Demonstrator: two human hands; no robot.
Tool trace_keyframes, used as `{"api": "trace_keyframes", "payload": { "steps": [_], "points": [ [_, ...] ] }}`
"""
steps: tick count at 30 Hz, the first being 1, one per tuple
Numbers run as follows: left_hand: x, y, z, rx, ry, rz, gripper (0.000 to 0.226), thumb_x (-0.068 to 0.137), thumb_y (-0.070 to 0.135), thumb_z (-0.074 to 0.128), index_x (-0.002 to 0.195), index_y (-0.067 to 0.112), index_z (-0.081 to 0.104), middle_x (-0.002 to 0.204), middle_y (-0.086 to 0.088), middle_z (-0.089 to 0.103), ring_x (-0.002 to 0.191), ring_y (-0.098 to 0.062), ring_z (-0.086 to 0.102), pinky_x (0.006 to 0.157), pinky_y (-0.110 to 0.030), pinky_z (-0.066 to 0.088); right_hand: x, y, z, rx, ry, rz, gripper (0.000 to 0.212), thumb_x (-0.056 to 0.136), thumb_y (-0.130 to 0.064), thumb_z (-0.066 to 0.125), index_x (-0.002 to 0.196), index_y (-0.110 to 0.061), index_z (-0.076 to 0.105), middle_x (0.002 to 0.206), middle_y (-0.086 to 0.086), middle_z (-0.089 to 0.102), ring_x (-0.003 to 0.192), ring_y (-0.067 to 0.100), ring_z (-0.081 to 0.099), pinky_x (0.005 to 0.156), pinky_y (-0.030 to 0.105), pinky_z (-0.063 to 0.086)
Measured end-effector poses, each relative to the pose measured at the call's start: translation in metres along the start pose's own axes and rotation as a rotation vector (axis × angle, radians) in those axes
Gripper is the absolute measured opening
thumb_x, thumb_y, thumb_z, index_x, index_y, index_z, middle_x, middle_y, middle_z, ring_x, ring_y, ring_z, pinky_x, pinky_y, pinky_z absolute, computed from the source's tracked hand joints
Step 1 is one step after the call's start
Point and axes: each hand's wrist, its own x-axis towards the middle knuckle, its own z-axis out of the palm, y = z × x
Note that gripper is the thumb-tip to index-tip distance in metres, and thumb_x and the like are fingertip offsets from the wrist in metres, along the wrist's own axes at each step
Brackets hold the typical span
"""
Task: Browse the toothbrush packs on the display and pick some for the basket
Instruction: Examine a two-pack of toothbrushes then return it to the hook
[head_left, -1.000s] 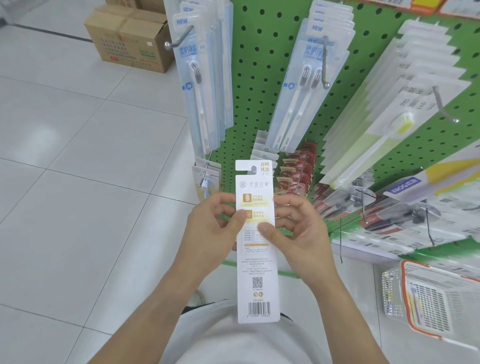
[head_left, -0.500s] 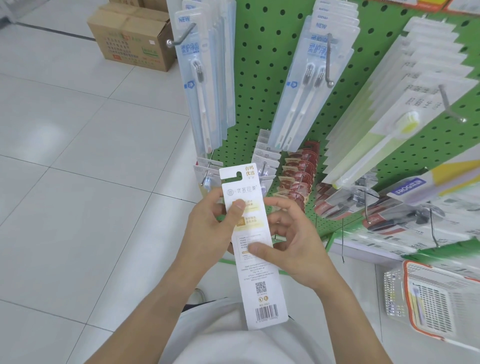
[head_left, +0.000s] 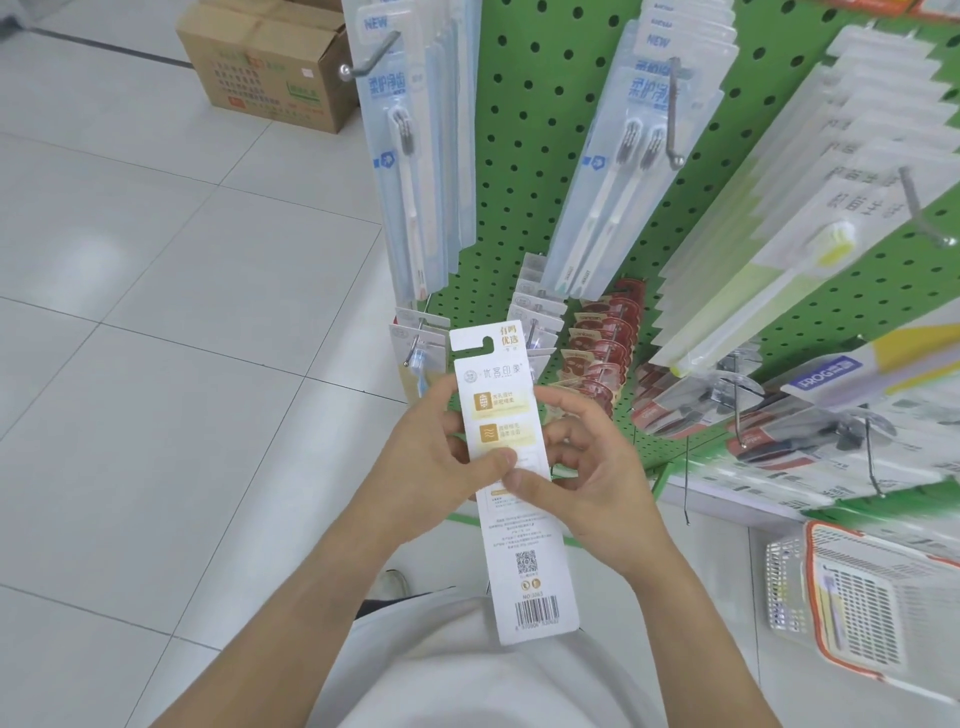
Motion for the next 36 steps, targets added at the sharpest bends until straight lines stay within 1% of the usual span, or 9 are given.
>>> {"api": "trace_keyframes", "payload": {
  "steps": [3,9,11,15,19,23,28,30,36],
  "points": [
    [-0.001,0.000,0.000,-0.072,0.034,0.001,0.057,0.084,-0.002,0.077,0.124,0.029,0.051,0.093,0.007,0.079,0.080,-0.013,0.076,0.058,-0.024,0.057,0.001,0.001,-0.005,-0.013,-0.083,0.016,0.077,0.079,-0.001,0.083,0.142,-0.035,0.053,0.106,0.013,0.064,0.097,0.037,0.067,0.071,0.068,0.054],
    [0.003,0.002,-0.003,-0.139,0.131,-0.018,0.058,0.084,-0.004,0.076,0.128,0.021,0.049,0.088,0.008,0.079,0.076,-0.012,0.076,0.053,-0.020,0.054,0.001,-0.005,-0.013,-0.127,-0.305,0.105,0.093,0.085,-0.009,0.081,0.149,-0.058,0.033,0.117,0.003,0.071,0.098,0.050,0.063,0.081,0.069,0.053],
    [0.003,0.003,-0.004,-0.162,0.133,-0.028,0.059,0.083,-0.005,0.076,0.130,0.019,0.050,0.089,0.006,0.079,0.075,-0.013,0.076,0.053,-0.020,0.053,0.000,-0.007,-0.014,-0.121,-0.318,0.121,0.095,0.085,-0.007,0.081,0.149,-0.057,0.032,0.118,0.004,0.071,0.097,0.050,0.064,0.082,0.066,0.055],
    [0.004,0.002,-0.003,-0.180,0.194,-0.020,0.062,0.083,-0.004,0.076,0.135,0.018,0.050,0.092,0.003,0.079,0.076,-0.014,0.076,0.053,-0.020,0.053,-0.001,-0.011,-0.017,-0.118,-0.363,0.155,0.105,0.079,0.004,0.083,0.149,-0.056,0.034,0.118,0.001,0.070,0.095,0.040,0.069,0.072,0.043,0.059],
    [0.006,0.001,-0.003,-0.192,0.241,0.001,0.061,0.084,-0.001,0.077,0.136,0.020,0.051,0.094,0.005,0.079,0.081,-0.015,0.076,0.058,-0.021,0.055,-0.004,-0.008,-0.016,-0.077,-0.340,0.166,0.097,0.077,0.008,0.083,0.150,-0.040,0.042,0.124,0.001,0.072,0.094,0.040,0.073,0.082,0.054,0.060],
    [0.005,-0.005,0.002,-0.199,0.229,0.002,0.065,0.085,0.002,0.076,0.136,0.028,0.044,0.096,0.009,0.079,0.091,-0.011,0.075,0.078,-0.027,0.059,-0.008,-0.005,-0.016,-0.019,-0.304,0.181,0.090,0.077,0.010,0.081,0.148,-0.032,0.045,0.123,0.003,0.073,0.096,0.037,0.075,0.076,0.038,0.061],
    [-0.001,-0.008,0.008,-0.140,0.117,0.007,0.069,0.084,0.002,0.078,0.135,0.029,0.041,0.096,0.012,0.078,0.087,-0.007,0.074,0.069,-0.017,0.056,-0.012,-0.001,-0.018,0.050,-0.245,0.177,0.085,0.080,0.013,0.076,0.148,-0.027,0.045,0.122,0.008,0.073,0.098,0.036,0.075,0.081,0.036,0.060],
    [-0.002,-0.008,0.009,-0.133,0.138,0.036,0.070,0.083,0.000,0.078,0.135,0.030,0.040,0.095,0.013,0.078,0.088,-0.007,0.074,0.069,-0.017,0.055,-0.013,-0.002,-0.018,0.052,-0.241,0.176,0.083,0.080,0.010,0.077,0.148,-0.027,0.046,0.122,0.008,0.074,0.097,0.035,0.075,0.080,0.034,0.060],
    [0.001,-0.009,0.006,-0.163,0.233,0.061,0.070,0.084,0.000,0.077,0.133,0.035,0.040,0.096,0.011,0.078,0.090,-0.010,0.075,0.072,-0.019,0.057,-0.013,-0.005,-0.020,-0.008,-0.272,0.206,0.072,0.078,0.010,0.080,0.136,-0.025,0.057,0.108,0.010,0.077,0.090,0.039,0.075,0.079,0.041,0.062]
  ]
}}
